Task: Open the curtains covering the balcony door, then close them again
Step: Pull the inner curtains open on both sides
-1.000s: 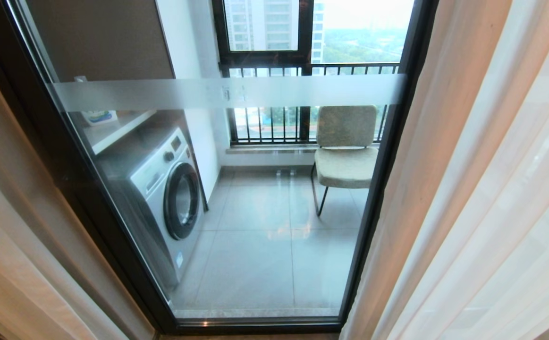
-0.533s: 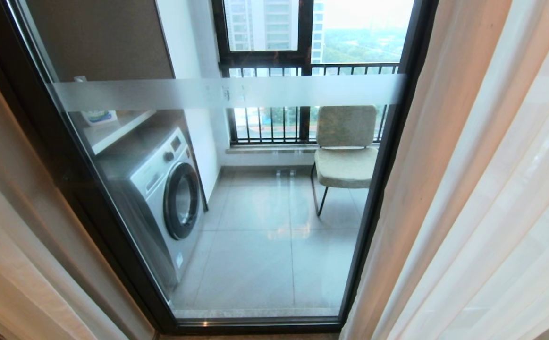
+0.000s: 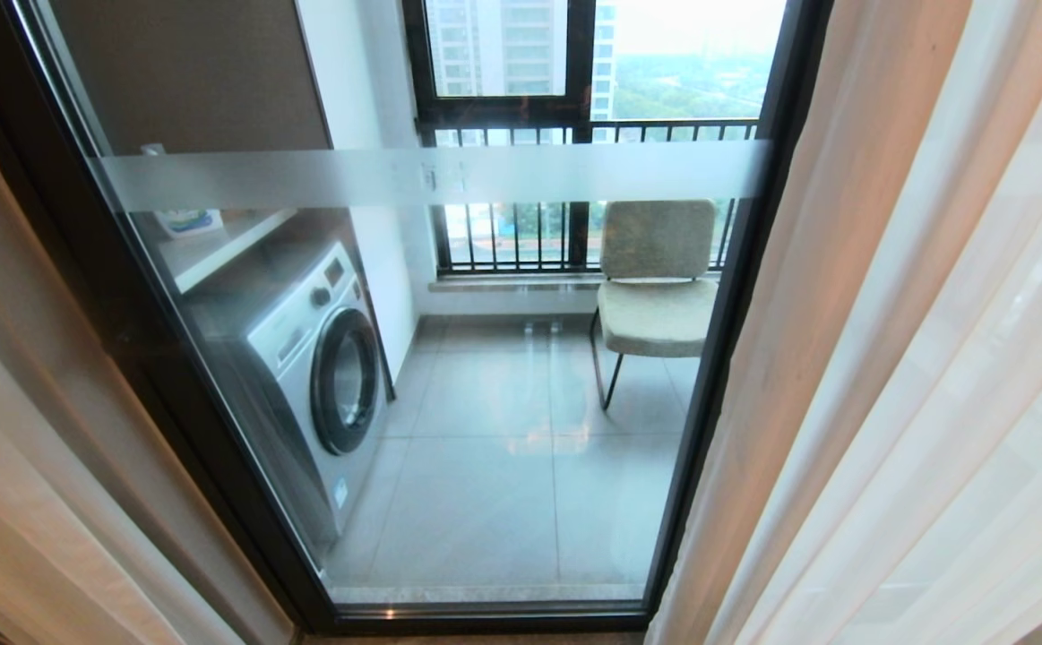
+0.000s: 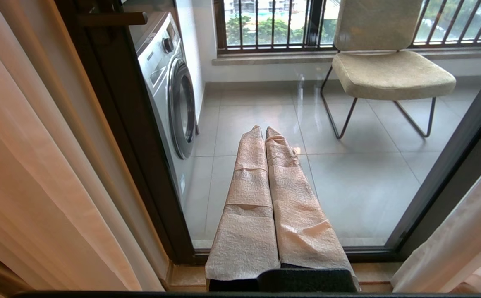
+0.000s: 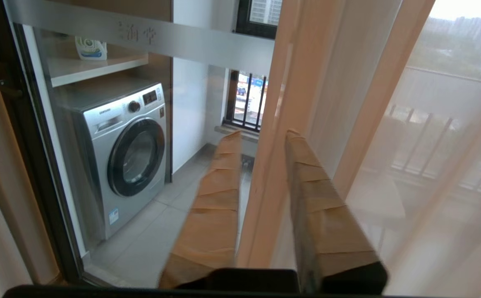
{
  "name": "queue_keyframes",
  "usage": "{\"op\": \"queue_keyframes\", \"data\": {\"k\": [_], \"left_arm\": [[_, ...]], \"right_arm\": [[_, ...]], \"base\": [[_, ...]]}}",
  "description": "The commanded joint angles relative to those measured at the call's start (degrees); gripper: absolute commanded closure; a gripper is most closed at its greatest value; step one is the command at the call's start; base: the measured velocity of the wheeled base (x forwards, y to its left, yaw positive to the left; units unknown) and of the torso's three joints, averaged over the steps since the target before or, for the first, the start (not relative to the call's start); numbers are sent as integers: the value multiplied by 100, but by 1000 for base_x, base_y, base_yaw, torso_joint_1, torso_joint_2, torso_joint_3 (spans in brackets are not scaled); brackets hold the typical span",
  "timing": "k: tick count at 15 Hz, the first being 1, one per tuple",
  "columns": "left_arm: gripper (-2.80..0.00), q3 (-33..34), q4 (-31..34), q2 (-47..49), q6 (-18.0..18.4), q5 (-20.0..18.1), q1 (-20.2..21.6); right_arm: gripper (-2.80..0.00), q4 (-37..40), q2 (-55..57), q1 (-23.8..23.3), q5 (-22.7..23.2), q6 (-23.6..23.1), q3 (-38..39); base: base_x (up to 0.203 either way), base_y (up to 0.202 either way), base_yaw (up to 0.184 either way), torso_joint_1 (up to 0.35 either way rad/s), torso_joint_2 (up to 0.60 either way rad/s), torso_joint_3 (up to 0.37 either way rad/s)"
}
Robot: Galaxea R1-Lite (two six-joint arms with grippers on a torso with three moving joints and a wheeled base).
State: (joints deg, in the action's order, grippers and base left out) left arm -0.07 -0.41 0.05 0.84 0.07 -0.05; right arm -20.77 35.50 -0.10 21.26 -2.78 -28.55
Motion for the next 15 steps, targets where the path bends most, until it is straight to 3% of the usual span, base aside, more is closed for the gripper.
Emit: {"op": "queue_keyframes", "data": {"k": [1,6,10,15], "left_arm": [[0,4,-2,-5,0,1,-4],[0,-1,-2,-5,-5,2,-3],[0,-1,-2,-5,-2,5,-4],[0,6,-2,-5,3,10,-4]], "right_arm": [[-280,-338,1021,1,51,-20,-373],[-280,-620,1707,41,71,-129,-707],[-280,-1453,2402,394,71,-87,-764],[-280,-1895,3270,674,58,-107,-1071]], "base": [[0,0,0,0,0,0],[0,0,0,0,0,0],[0,0,0,0,0,0],[0,0,0,0,0,0]]}}
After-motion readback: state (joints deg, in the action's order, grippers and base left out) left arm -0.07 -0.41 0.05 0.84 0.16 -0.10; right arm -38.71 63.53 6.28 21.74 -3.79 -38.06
